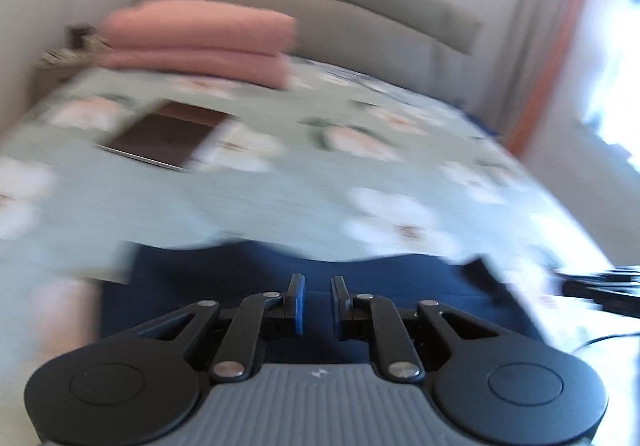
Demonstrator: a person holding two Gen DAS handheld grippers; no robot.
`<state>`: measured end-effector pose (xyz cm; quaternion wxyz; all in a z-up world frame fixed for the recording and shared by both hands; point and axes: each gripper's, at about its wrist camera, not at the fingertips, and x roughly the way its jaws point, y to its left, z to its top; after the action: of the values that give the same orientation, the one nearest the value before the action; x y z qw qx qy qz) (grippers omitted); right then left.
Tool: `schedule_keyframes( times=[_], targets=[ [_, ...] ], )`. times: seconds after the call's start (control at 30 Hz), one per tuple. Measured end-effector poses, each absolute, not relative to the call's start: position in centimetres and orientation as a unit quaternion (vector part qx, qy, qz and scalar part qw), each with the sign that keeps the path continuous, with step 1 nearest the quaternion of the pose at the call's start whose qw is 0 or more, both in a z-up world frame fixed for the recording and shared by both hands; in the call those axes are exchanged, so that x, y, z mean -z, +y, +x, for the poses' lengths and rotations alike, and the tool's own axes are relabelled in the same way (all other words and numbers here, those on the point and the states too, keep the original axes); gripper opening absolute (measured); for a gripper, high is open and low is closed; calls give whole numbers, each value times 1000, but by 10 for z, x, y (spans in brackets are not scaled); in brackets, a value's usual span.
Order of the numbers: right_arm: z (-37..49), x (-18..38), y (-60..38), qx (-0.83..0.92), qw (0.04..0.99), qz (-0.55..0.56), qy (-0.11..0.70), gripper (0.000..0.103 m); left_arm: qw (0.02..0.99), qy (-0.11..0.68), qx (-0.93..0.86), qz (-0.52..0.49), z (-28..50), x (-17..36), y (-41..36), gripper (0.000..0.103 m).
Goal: Fold large clothes
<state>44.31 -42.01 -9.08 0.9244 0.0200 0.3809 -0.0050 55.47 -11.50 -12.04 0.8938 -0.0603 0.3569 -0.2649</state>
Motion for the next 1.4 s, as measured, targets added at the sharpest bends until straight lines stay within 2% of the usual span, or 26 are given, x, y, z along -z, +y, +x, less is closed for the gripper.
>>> schedule_keyframes(
  times=[0.1, 0.17, 0.2, 0.3, 0.37, 0.4, 0.53, 0.6, 0.77, 0.9, 0.97, 1.03, 1.13, 1.17, 1.23, 1.27, 1.3, 1.37, 1.4],
  targets=[
    [497, 116, -392, -36, 919, 82, 385, 9, 881, 378, 279, -62, 571, 151, -157, 15],
    [530, 140, -373, -28, 909, 75, 409, 9, 883, 389, 257, -45, 587, 172, -168, 14],
    [540, 150, -370, -22, 906, 60, 418, 8, 881, 399, 248, -54, 596, 184, -164, 5],
    [543, 175, -385, 13, 900, 42, 434, 7, 869, 421, 239, -104, 613, 199, -133, 3],
    [531, 177, -408, 47, 898, 43, 435, 6, 870, 418, 234, -115, 615, 200, -113, 3],
    [524, 177, -420, 67, 896, 42, 437, 2, 871, 415, 231, -121, 614, 199, -102, 4],
    [502, 164, -439, 106, 891, 50, 439, 1, 879, 411, 202, -133, 600, 189, -71, 3],
    [487, 151, -430, 106, 893, 40, 435, 11, 881, 416, 175, -144, 582, 179, -53, 5],
    [428, 112, -375, -10, 905, 121, 408, 12, 858, 441, 191, -182, 516, 162, -21, 10],
    [386, 132, -317, -44, 881, 67, 466, 12, 855, 487, 135, -117, 468, 177, -6, 10],
    [366, 154, -314, -23, 856, 64, 512, 12, 850, 503, 95, -127, 452, 187, 22, 3],
    [342, 167, -328, 12, 835, 75, 544, 11, 842, 510, 78, -159, 440, 186, 50, 3],
    [313, 159, -345, 46, 822, 82, 561, 12, 836, 520, 67, -160, 423, 175, 76, 4],
    [307, 155, -346, 55, 817, 74, 570, 15, 838, 518, 65, -160, 418, 168, 82, 5],
    [300, 140, -342, 52, 821, 65, 564, 20, 839, 515, 54, -166, 411, 156, 91, 27],
    [299, 132, -336, 43, 830, 63, 553, 21, 840, 511, 50, -176, 407, 152, 94, 45],
    [300, 124, -327, 28, 841, 58, 537, 21, 839, 505, 48, -198, 403, 148, 98, 58],
    [305, 112, -306, 5, 865, 47, 500, 21, 825, 502, 52, -255, 393, 148, 106, 67],
    [311, 109, -296, -5, 873, 45, 485, 21, 813, 505, 58, -283, 390, 152, 108, 67]
  ],
)
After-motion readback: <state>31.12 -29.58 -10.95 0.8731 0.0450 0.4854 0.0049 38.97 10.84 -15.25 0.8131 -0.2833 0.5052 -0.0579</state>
